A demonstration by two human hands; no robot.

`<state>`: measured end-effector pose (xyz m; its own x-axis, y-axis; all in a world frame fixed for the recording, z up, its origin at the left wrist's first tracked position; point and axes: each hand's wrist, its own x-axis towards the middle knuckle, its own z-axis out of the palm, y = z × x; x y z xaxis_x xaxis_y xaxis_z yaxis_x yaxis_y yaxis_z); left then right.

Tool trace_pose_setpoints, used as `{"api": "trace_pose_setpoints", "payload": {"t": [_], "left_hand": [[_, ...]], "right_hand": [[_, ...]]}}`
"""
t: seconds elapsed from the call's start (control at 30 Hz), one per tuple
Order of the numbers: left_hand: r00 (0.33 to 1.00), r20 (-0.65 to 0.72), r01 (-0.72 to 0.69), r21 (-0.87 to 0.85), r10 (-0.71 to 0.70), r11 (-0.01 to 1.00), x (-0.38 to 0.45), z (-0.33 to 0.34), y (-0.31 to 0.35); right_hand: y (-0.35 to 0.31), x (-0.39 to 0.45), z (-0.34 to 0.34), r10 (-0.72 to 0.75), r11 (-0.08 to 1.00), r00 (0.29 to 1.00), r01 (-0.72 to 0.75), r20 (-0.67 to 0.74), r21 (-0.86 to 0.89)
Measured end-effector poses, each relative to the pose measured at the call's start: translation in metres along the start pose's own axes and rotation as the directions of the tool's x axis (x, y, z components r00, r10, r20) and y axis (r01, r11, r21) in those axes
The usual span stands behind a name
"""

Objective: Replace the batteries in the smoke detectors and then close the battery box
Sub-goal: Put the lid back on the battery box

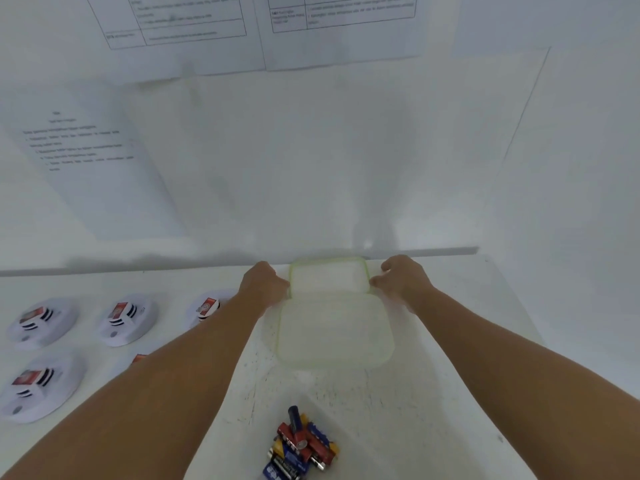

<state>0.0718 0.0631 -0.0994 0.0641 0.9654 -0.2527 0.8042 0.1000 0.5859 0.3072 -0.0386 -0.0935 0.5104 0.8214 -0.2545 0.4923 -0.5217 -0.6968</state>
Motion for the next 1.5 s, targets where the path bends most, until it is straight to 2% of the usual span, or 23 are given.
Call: {"api": "trace_pose_setpoints", "payload": {"t": [0.1, 0.23, 0.33, 0.43, 0.63, 0.73, 0.83, 0.9, 0.97, 1.0, 1.1, 1.27, 1.4, 1.5], "left_hand": [[0.999, 0.025, 0.024, -0.096, -0.022, 0.995, 0.000, -0.001, -0.003], [0.999, -0.054, -0.013, -0.378, -0.008, 0.926, -0.004, -0.012, -0.002], [0.985, -0.171, -0.112, -0.530, 0.023, 0.840, -0.020, -0.029, 0.011], [0.970, -0.242, -0.181, -0.608, 0.036, 0.773, -0.044, -0.048, 0.023], [0.991, -0.118, -0.127, -0.741, 0.057, 0.659, -0.089, -0.069, 0.016], [0.994, -0.077, -0.105, -0.766, 0.072, 0.634, -0.107, -0.077, 0.010], [0.997, -0.004, -0.051, -0.789, 0.078, 0.612, -0.125, -0.089, 0.004], [0.994, 0.075, 0.021, -0.854, 0.083, 0.520, -0.133, -0.099, -0.001], [0.991, 0.105, 0.056, -0.893, 0.086, 0.446, -0.141, -0.107, -0.007], [0.991, 0.089, 0.035, -0.888, 0.097, 0.459, -0.145, -0.110, -0.010], [0.977, -0.005, -0.139, -0.768, 0.213, 0.625, -0.161, -0.110, -0.022], [0.938, 0.029, -0.259, -0.600, 0.344, 0.757, -0.174, -0.099, -0.054], [0.927, 0.081, -0.286, -0.476, 0.365, 0.832, -0.180, -0.086, -0.077], [0.908, 0.129, -0.308, -0.437, 0.398, 0.845, -0.187, -0.074, -0.088]], "right_hand": [[0.004, 0.005, 0.003, -0.016, 0.999, 1.000, 0.017, -0.004, 0.048], [-0.001, 0.001, 0.000, -0.076, 0.974, 0.994, 0.090, -0.075, 0.208], [-0.011, -0.008, -0.009, -0.139, 0.881, 0.981, 0.186, -0.136, 0.436], [-0.020, -0.025, -0.022, -0.225, 0.805, 0.956, 0.290, -0.186, 0.518], [-0.024, -0.065, -0.035, -0.368, 0.801, 0.915, 0.402, -0.166, 0.444], [-0.020, -0.082, -0.035, -0.407, 0.808, 0.895, 0.446, -0.183, 0.385], [-0.020, -0.099, -0.035, -0.409, 0.783, 0.891, 0.454, -0.197, 0.425], [-0.021, -0.112, -0.036, -0.402, 0.763, 0.895, 0.444, -0.192, 0.471], [-0.023, -0.125, -0.035, -0.400, 0.696, 0.905, 0.403, -0.146, 0.595], [-0.024, -0.133, -0.035, -0.387, 0.652, 0.915, 0.358, -0.113, 0.668], [-0.027, -0.159, -0.028, -0.317, 0.561, 0.947, 0.230, -0.051, 0.795], [-0.015, -0.200, 0.000, -0.235, 0.764, 0.960, 0.280, -0.153, 0.581], [0.012, -0.230, 0.019, -0.198, 0.837, 0.970, 0.244, -0.144, 0.489], [0.029, -0.255, 0.028, -0.148, 0.901, 0.974, 0.204, -0.171, 0.382]]}}
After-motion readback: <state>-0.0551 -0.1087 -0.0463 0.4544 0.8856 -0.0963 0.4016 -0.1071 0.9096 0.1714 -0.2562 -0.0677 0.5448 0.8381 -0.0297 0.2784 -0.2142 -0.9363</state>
